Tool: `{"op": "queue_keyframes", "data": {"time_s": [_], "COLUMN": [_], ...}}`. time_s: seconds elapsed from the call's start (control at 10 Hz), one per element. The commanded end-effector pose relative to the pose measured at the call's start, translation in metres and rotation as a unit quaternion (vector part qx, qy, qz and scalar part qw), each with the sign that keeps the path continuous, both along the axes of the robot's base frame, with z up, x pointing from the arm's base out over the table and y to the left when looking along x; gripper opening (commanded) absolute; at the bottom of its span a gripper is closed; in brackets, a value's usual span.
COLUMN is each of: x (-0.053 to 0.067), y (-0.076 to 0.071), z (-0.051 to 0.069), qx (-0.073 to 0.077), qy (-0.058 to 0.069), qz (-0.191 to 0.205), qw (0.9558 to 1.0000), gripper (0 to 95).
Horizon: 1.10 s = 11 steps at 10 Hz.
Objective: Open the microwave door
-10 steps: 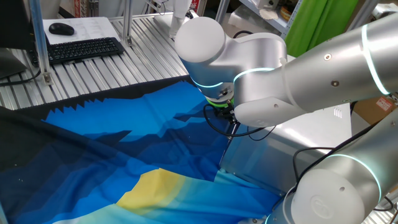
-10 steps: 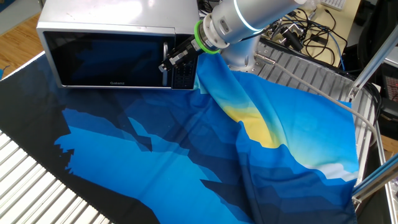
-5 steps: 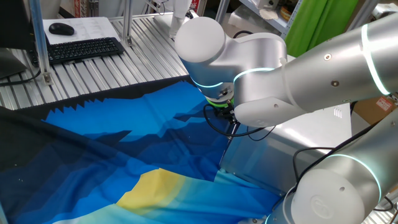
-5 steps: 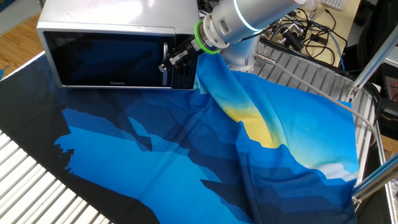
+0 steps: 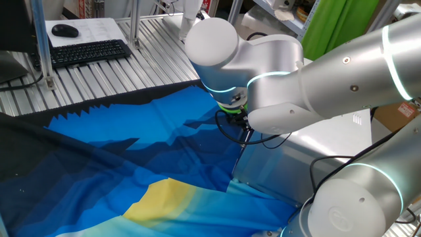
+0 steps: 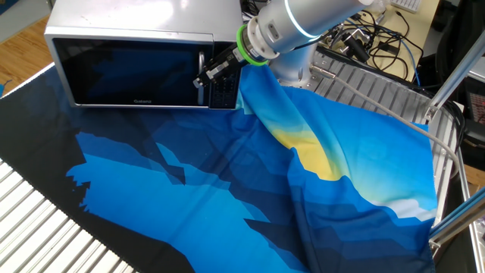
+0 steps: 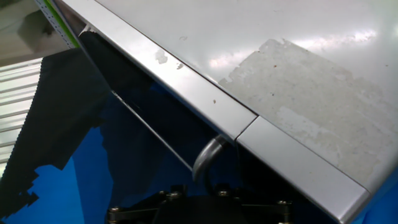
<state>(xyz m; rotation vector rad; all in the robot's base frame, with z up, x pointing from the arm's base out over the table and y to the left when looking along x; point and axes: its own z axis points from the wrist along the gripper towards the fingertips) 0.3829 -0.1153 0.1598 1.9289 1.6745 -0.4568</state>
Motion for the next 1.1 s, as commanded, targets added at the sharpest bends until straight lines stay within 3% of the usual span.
{"op": "queue_keyframes", "data": {"time_s": [0.1, 0.2, 0.4, 0.8, 0.9, 1.1], "x": [0.020, 0.022, 0.030, 0.031, 0.030, 0.025], "y": [0.013, 0.013, 0.017, 0.017, 0.017, 0.016], "z": [0.004, 0.002, 0.002, 0.002, 0.002, 0.002], "qx": [0.062, 0.061, 0.062, 0.065, 0.070, 0.072], "qy": [0.009, 0.011, -0.001, -0.004, -0.007, -0.008], "qz": [-0.071, -0.071, -0.079, -0.071, -0.073, -0.074], "qw": [0.9955, 0.9955, 0.9949, 0.9954, 0.9948, 0.9947], "gripper": [0.0, 0.0, 0.0, 0.0, 19.0, 19.0]}}
